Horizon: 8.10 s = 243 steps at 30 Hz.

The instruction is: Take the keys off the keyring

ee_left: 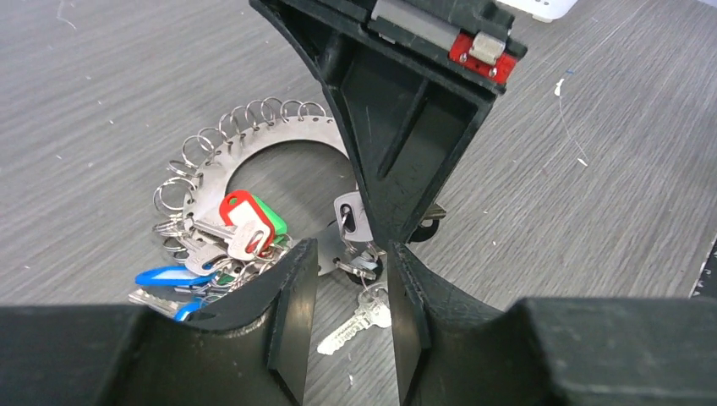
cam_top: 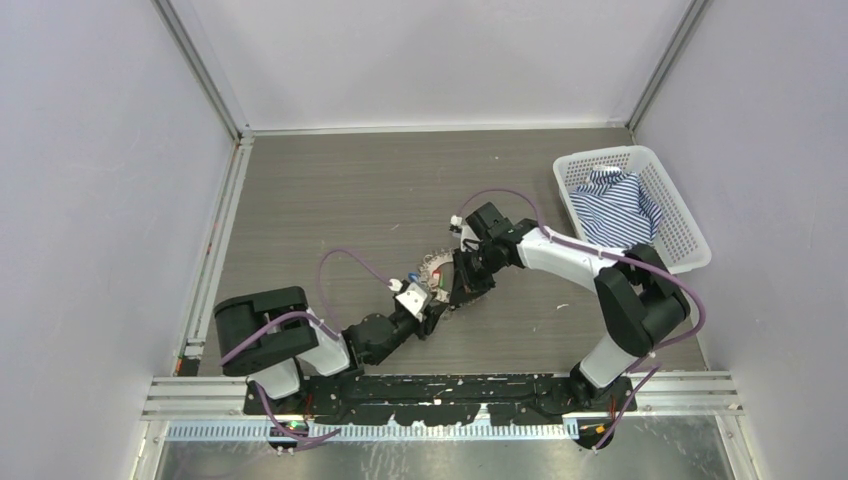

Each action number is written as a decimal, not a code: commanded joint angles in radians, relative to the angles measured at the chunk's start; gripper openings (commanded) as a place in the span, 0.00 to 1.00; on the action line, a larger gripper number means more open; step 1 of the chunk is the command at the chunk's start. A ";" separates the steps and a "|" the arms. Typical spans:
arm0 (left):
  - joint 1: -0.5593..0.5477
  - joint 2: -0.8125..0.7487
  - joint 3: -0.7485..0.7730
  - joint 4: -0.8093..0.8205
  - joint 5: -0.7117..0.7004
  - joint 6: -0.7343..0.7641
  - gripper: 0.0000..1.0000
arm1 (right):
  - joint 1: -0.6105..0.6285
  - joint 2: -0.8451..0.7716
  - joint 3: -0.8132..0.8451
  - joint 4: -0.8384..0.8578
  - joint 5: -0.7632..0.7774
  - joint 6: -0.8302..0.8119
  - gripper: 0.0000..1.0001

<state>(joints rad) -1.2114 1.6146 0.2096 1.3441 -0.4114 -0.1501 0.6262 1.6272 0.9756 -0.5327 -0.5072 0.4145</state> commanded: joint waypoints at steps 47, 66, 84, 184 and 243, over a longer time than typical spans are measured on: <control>0.180 -0.209 0.012 0.087 0.274 0.386 0.27 | -0.040 -0.143 0.307 -0.119 -0.126 0.048 0.01; 0.227 -0.198 0.028 0.087 0.268 0.361 0.27 | -0.040 -0.148 0.333 -0.140 -0.130 0.052 0.01; 0.276 -0.164 0.042 0.087 0.433 0.293 0.44 | -0.040 -0.160 0.342 -0.150 -0.131 0.052 0.01; 0.355 -0.197 0.122 0.087 0.525 0.156 0.00 | -0.002 -0.236 0.341 -0.247 -0.037 0.009 0.01; 0.357 -0.377 0.103 0.083 0.028 -0.056 0.00 | 0.274 -0.110 0.411 -0.466 0.334 -0.130 0.01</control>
<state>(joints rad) -0.8848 1.3109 0.2863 1.2240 -0.1875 -0.2089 0.8623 1.4933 1.4044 -0.7864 -0.1638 0.3038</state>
